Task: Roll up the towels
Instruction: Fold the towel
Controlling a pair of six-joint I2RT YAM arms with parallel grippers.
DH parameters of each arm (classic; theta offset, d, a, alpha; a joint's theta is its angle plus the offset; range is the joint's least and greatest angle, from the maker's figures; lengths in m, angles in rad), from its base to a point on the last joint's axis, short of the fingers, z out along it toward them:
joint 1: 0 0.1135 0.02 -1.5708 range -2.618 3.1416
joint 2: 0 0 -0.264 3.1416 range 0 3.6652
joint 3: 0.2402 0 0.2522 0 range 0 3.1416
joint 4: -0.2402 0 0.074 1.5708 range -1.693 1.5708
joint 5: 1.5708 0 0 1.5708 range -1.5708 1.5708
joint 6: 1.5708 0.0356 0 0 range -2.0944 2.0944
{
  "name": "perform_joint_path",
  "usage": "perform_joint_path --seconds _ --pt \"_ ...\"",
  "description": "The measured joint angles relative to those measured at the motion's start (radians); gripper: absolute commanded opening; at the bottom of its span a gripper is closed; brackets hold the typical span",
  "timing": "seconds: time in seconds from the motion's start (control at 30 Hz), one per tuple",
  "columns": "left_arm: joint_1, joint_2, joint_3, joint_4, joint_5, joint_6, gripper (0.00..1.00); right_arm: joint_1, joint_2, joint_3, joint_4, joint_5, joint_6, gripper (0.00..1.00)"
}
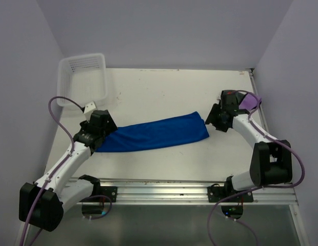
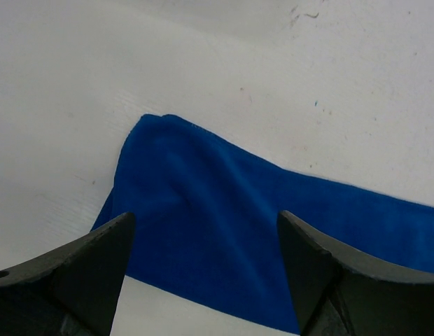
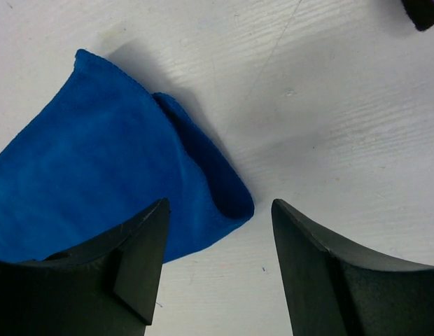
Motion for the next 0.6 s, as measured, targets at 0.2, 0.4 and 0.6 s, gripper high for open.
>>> perform_joint_path --seconds 0.2,0.4,0.6 --pt "0.000 -0.036 -0.025 0.003 0.078 -0.018 0.86 0.000 0.023 -0.039 0.021 -0.012 -0.005 0.63" --pt "0.000 -0.090 -0.005 0.004 0.092 -0.017 0.86 0.001 0.023 -0.115 0.051 -0.042 -0.004 0.59" --pt "0.000 -0.091 -0.003 0.011 0.095 -0.017 0.86 0.019 0.023 -0.152 0.102 -0.064 -0.005 0.53"
